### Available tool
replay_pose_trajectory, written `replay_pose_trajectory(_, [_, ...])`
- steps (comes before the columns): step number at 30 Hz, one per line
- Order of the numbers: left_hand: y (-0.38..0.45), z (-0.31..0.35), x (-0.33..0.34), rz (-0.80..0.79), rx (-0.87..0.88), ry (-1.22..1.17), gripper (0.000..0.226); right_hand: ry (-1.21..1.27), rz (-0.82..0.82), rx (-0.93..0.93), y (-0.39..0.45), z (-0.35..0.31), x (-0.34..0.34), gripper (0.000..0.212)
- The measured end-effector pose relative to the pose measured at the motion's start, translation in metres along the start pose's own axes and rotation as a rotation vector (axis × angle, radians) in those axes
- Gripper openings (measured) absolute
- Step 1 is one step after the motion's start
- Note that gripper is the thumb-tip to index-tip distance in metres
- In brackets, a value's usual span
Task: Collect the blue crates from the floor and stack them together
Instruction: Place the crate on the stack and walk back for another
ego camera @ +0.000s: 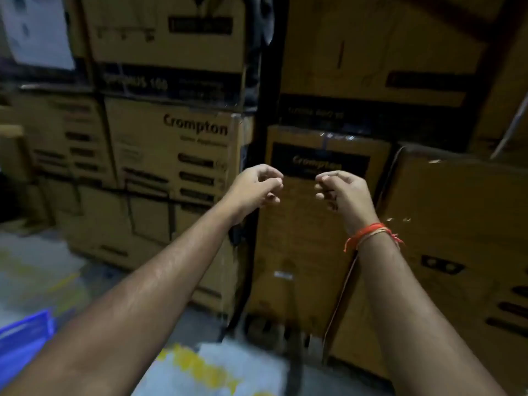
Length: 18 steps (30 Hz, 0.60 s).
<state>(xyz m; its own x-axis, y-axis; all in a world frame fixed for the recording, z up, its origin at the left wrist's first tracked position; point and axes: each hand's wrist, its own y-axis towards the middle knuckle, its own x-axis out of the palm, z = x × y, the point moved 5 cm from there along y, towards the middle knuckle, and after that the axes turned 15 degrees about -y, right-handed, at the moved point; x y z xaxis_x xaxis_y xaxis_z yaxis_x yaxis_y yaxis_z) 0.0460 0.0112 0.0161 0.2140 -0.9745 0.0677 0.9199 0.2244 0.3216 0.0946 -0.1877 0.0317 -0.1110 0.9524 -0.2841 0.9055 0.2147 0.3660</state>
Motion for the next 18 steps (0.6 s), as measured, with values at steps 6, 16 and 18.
replay_pose_trajectory(6, [-0.073,-0.067,-0.085,0.085,-0.109,0.158,0.011,0.067,-0.228,0.157,-0.053,0.07,0.114,0.018])
replay_pose_trajectory(16, [-0.186,-0.104,-0.286,0.425,-0.167,0.158,0.011,0.05,-0.607,0.175,-0.123,0.087,0.345,0.014])
replay_pose_trajectory(18, [-0.213,-0.105,-0.321,0.505,-0.178,0.177,0.011,0.084,-0.676,0.183,-0.141,0.087,0.387,0.014])
